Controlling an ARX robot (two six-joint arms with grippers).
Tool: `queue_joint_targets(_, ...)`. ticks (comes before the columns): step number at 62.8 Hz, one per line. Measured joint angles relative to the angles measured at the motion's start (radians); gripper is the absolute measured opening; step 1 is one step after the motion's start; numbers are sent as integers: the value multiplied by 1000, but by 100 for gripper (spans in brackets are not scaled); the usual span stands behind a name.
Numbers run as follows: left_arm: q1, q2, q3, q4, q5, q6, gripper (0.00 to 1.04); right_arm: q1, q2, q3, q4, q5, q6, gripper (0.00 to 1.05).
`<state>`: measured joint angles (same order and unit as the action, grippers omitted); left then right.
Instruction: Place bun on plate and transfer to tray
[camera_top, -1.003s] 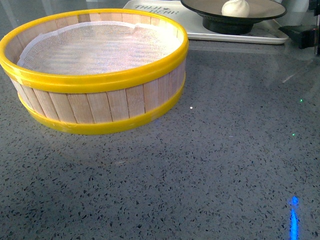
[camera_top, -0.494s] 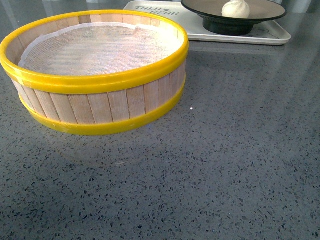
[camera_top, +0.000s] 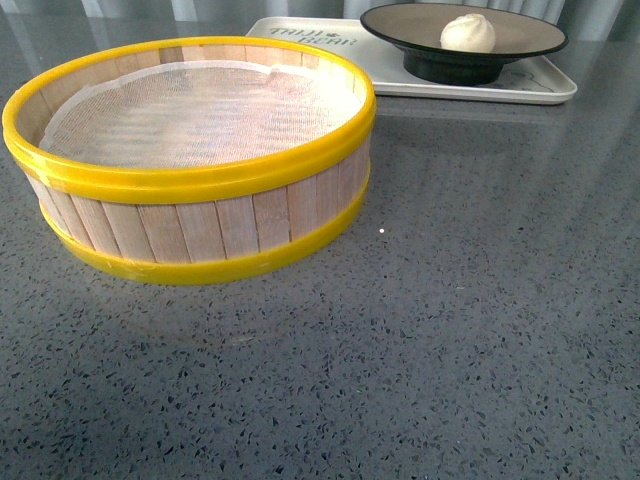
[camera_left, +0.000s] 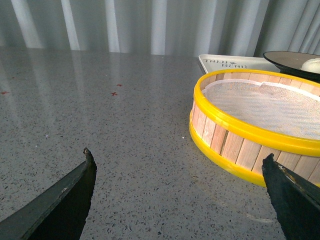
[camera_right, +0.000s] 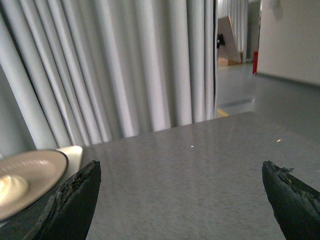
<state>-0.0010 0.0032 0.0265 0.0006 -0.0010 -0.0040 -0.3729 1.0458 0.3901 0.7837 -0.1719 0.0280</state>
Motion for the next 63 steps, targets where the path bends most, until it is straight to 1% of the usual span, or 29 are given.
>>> queue_joint_targets(1, 0, 0, 0, 0, 0, 0, 98, 2, -32, -13, -53, -49, -3, 87)
queue_joint_targets(3, 0, 0, 0, 0, 0, 0, 98, 11, -82, -39, -122, -101, -7, 82)
queue_joint_targets(4, 0, 0, 0, 0, 0, 0, 98, 23, -115, -61, -160, -115, -8, 78)
queue_joint_targets(7, 0, 0, 0, 0, 0, 0, 98, 52, -175, -107, -206, -117, -12, 71)
queue_joint_targets(14, 0, 0, 0, 0, 0, 0, 98, 117, -271, -184, -230, -81, -20, 52)
queue_joint_targets(18, 0, 0, 0, 0, 0, 0, 98, 138, -302, -202, -237, -55, -21, 43)
queue_joint_targets(26, 0, 0, 0, 0, 0, 0, 98, 195, -390, -258, -268, 5, -22, 14)
queue_joint_targets(31, 0, 0, 0, 0, 0, 0, 98, 217, -425, -278, -285, 24, -23, 2)
queue_joint_targets(41, 0, 0, 0, 0, 0, 0, 98, 263, -515, -315, -336, 69, -25, 2)
queue_joint_targets(43, 0, 0, 0, 0, 0, 0, 98, 285, -530, -320, -347, 102, -25, 2)
queue_joint_targets(45, 0, 0, 0, 0, 0, 0, 98, 323, -551, -327, -361, 155, -25, 2)
queue_joint_targets(46, 0, 0, 0, 0, 0, 0, 98, 337, -560, -329, -367, 163, -25, 2)
queue_joint_targets(51, 0, 0, 0, 0, 0, 0, 98, 368, -597, -340, -391, 163, -26, 2)
queue_joint_targets(60, 0, 0, 0, 0, 0, 0, 98, 369, -657, -356, -435, 171, -25, 2)
queue_joint_targets(63, 0, 0, 0, 0, 0, 0, 98, 369, -671, -380, -414, 171, -25, 2)
